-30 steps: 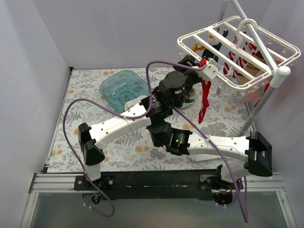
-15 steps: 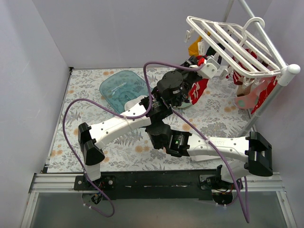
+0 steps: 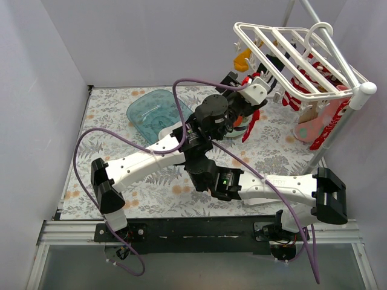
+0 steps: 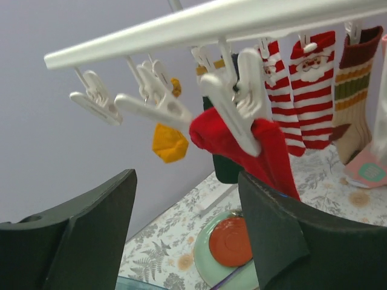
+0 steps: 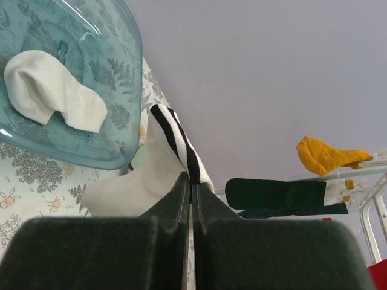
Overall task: Remove the socks clipped to the hanger
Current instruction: Remove the sock from the hanger, then place the sock in the bin.
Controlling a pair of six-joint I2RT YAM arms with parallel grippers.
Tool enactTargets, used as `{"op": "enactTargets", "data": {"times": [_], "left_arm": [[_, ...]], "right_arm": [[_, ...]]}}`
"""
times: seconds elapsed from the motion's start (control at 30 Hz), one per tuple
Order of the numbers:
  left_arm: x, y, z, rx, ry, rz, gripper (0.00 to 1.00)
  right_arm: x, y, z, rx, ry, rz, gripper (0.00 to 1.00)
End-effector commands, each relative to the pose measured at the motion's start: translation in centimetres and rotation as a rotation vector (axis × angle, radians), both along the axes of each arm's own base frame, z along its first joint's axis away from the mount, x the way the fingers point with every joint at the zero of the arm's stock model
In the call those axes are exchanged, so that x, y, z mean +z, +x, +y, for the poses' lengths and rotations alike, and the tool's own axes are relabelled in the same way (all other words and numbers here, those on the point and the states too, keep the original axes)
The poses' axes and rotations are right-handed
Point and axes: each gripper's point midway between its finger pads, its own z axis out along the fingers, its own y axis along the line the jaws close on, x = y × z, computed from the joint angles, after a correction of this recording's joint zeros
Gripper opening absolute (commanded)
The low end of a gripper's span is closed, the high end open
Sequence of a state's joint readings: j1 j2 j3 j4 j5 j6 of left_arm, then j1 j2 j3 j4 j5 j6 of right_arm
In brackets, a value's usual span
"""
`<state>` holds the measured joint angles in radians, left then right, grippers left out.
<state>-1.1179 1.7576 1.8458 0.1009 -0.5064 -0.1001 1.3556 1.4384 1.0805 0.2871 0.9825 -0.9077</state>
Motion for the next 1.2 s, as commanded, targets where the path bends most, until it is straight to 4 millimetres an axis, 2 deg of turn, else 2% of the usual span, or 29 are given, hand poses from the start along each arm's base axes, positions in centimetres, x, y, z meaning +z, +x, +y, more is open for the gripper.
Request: {"op": "enactTargets", "data": {"times": [0.0,0.03,0.07,0.17,0.2,0.23,0.27,0.3,0.4,0.43,0.5,0.53,0.63,0.7,0.77,0.8,0.83,0.87,0.9,0.93,0.97,1.0,1.03,1.1,1.13,1.17], "left_arm": [[2.2,-1.6,3.9,-0.033,-0.109,0.051,0.71],[2.0,-1.8,4.3,-0.037,-0.129,0.072,0.73],[3.0,-2.3,5.7,-0.036,-0.161,0.069,0.73],[1.4,-2.8,7.2,-0.019,-0.183,0.126,0.75],[2.0,-3.2,8.8,-0.003,-0.217,0.136,0.75],[0.9,-3.1,9.5,0.011,-0.234,0.171,0.76],[0.9,-3.2,10.4,0.033,-0.262,0.181,0.77],[1.7,-3.2,12.5,0.085,-0.312,0.181,0.78],[0.9,-1.7,16.2,0.235,-0.391,0.240,0.78],[0.5,-0.3,18.4,0.336,-0.422,0.257,0.78],[0.5,0.9,20.7,0.426,-0.483,0.301,0.79],[0.1,2.3,22.3,0.490,-0.497,0.309,0.80],[0.9,3.7,24.9,0.550,-0.572,0.335,0.83],[1.6,4.1,25.7,0.558,-0.601,0.335,0.84],[2.0,4.4,26.0,0.544,-0.609,0.333,0.84],[2.4,4.5,26.2,0.537,-0.630,0.331,0.85],[2.5,4.7,26.5,0.541,-0.639,0.333,0.85],[2.2,4.9,26.3,0.531,-0.634,0.348,0.85],[2.6,4.9,26.4,0.522,-0.648,0.350,0.85],[2.5,5.1,26.6,0.520,-0.652,0.354,0.85],[2.9,4.9,26.4,0.493,-0.662,0.353,0.85],[3.0,4.8,26.5,0.485,-0.664,0.354,0.85],[3.0,4.8,26.5,0.478,-0.671,0.358,0.86],[3.2,4.6,26.4,0.455,-0.674,0.364,0.86],[3.1,4.6,26.4,0.450,-0.672,0.367,0.86],[3.1,4.6,26.3,0.442,-0.673,0.366,0.87]], "right_arm": [[4.0,-0.8,-0.1,0.032,0.216,0.002,0.01],[3.7,-0.7,0.2,0.028,0.226,0.015,0.01],[3.2,-0.6,0.2,0.022,0.206,0.027,0.01],[2.0,-0.4,0.8,0.018,0.219,0.078,0.01],[1.6,-0.3,0.9,0.020,0.219,0.091,0.01],[1.2,-0.2,1.1,0.020,0.221,0.104,0.01],[1.0,-0.2,1.5,0.028,0.251,0.130,0.01],[0.4,-0.2,1.6,0.028,0.239,0.150,0.01],[-0.6,0.1,2.9,0.047,0.253,0.200,0.01],[-1.3,0.4,3.6,0.057,0.244,0.218,0.01],[-1.4,1.0,4.9,0.064,0.262,0.242,0.01],[-1.6,1.8,5.4,0.074,0.266,0.257,0.01],[-2.2,4.2,7.3,0.078,0.291,0.306,0.01],[-2.9,5.8,8.9,0.073,0.300,0.333,0.01],[-3.4,7.7,9.4,0.059,0.297,0.349,0.01],[-5.4,8.6,10.1,0.043,0.269,0.369,0.01],[-4.1,9.9,10.5,0.032,0.301,0.363,0.01],[-4.5,10.7,10.7,0.016,0.296,0.377,0.01],[-6.4,11.6,11.5,0.000,0.276,0.401,0.01],[-5.2,13.1,11.7,-0.014,0.323,0.400,0.01],[-5.8,13.8,11.6,-0.034,0.313,0.413,0.01],[-8.0,14.7,12.0,-0.057,0.286,0.431,0.01],[-7.7,15.9,11.9,-0.078,0.313,0.431,0.11],[-9.8,17.1,11.5,-0.112,0.297,0.457,0.33],[-9.9,17.2,11.6,-0.112,0.301,0.470,0.51],[-9.4,17.4,11.8,-0.113,0.320,0.471,0.57]]}}
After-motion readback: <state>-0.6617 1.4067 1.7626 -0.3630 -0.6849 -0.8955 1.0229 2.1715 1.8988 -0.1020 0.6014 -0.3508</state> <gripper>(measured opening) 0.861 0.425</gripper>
